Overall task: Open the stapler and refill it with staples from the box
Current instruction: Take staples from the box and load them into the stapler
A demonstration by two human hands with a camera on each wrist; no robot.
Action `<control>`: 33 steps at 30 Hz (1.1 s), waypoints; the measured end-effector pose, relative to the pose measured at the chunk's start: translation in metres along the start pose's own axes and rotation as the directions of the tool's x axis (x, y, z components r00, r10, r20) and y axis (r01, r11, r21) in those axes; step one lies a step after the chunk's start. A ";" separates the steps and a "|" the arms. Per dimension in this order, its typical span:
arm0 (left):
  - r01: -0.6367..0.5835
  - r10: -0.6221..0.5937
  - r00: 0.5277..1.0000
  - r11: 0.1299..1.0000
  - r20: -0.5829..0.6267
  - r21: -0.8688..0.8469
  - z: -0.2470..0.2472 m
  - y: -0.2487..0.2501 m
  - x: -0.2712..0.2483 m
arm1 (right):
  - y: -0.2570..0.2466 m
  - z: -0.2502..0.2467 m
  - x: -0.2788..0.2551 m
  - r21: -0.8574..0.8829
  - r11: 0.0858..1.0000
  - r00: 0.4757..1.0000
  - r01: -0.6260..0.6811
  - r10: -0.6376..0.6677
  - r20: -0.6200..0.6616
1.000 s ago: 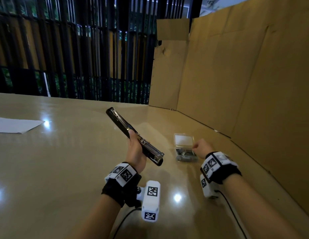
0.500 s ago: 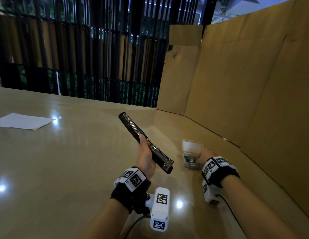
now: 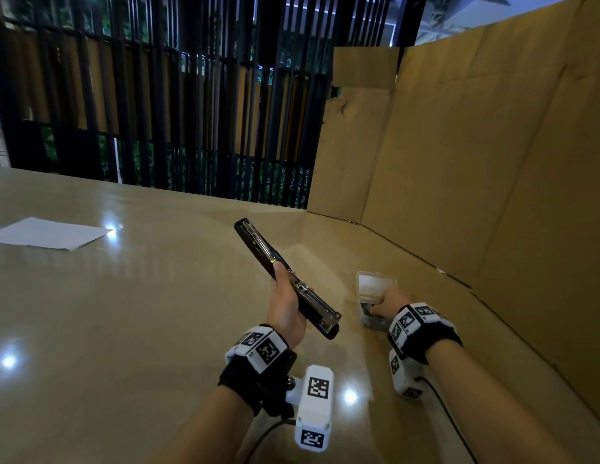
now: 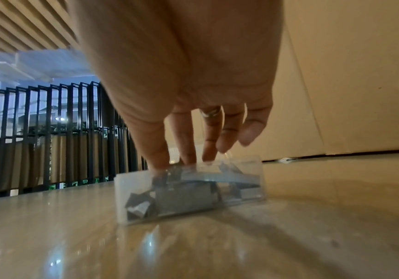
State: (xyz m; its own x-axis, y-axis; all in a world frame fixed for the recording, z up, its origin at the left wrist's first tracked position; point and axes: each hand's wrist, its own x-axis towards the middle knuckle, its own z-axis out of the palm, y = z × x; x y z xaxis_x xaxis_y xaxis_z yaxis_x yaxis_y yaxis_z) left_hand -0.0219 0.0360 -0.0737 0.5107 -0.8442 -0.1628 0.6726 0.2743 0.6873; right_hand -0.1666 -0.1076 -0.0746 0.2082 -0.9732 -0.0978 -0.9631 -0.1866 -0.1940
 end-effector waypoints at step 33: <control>-0.100 0.098 0.993 0.995 0.064 0.028 -0.007 -0.034 0.009 | -0.025 0.013 -0.102 0.792 0.438 0.895 0.426 -0.334 -0.296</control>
State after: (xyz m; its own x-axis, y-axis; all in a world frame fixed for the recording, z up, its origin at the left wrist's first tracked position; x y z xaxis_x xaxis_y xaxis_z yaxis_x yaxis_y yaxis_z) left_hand -0.0365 0.0217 -0.1034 0.5388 -0.8410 -0.0495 0.6031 0.3440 0.7197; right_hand -0.1617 -0.0021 -0.0723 0.4577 -0.8482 0.2666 -0.1977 -0.3895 -0.8996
